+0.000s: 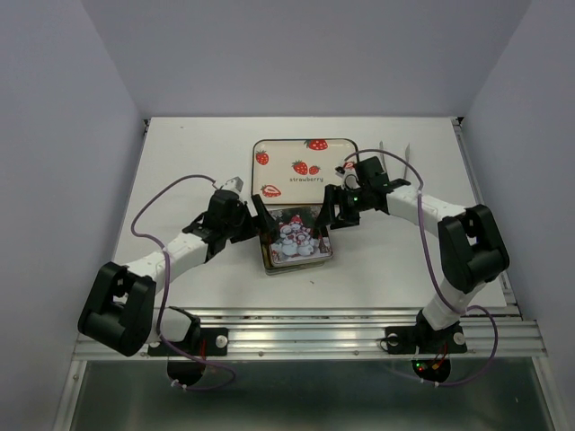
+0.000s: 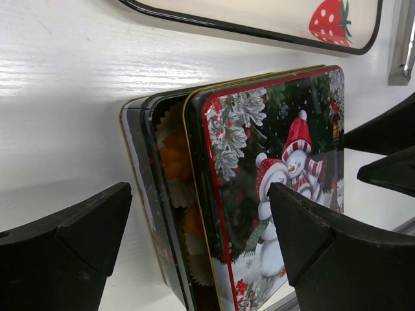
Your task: Pack the cookies
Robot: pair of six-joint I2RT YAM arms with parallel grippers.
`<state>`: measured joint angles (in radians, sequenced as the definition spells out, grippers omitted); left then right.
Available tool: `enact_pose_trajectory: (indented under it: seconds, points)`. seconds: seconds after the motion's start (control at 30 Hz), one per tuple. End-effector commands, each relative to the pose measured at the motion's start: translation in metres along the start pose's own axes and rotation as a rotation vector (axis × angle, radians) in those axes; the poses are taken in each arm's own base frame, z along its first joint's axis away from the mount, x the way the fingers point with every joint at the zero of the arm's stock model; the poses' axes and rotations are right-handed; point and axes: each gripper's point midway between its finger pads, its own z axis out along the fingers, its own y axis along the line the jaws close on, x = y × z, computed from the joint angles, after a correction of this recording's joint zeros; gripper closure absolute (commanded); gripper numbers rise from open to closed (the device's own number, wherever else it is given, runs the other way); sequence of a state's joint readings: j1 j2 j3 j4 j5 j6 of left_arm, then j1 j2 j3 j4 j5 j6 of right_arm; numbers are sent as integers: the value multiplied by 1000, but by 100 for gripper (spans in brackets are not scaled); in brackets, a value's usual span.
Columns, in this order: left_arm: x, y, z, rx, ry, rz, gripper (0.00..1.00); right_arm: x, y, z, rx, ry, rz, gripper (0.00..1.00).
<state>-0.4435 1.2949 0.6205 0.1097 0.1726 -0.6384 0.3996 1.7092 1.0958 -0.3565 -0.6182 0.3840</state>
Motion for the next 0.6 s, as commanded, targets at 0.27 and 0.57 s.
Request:
enact_pose_trajectory:
  seconds: [0.27,0.57]
  points:
    - [-6,-20,8,113,-23,2,1,6,27,7,-97,46,-69,26]
    - [-3,-20,13,114,-1,17,1,0,46,5,-139,44,-90,26]
